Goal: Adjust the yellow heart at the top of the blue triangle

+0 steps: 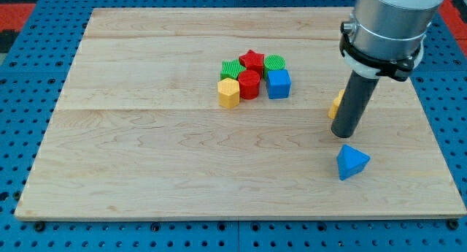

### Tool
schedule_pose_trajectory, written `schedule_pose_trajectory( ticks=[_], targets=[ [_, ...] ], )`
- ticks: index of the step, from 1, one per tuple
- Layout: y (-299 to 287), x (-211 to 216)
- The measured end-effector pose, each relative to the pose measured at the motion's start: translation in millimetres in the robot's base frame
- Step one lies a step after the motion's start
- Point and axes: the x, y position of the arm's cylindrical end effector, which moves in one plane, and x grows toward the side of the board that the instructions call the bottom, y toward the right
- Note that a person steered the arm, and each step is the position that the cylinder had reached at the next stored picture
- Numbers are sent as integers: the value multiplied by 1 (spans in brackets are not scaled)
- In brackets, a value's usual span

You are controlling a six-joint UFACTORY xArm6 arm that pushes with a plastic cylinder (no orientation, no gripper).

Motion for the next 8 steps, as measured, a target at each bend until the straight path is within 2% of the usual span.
schedule_pose_trajectory(
  ticks=[2, 3, 5, 6, 8],
  targets=[
    [-65, -36],
    [-66, -52],
    [-62, -77],
    [-52, -56],
    [-10, -58]
  ],
)
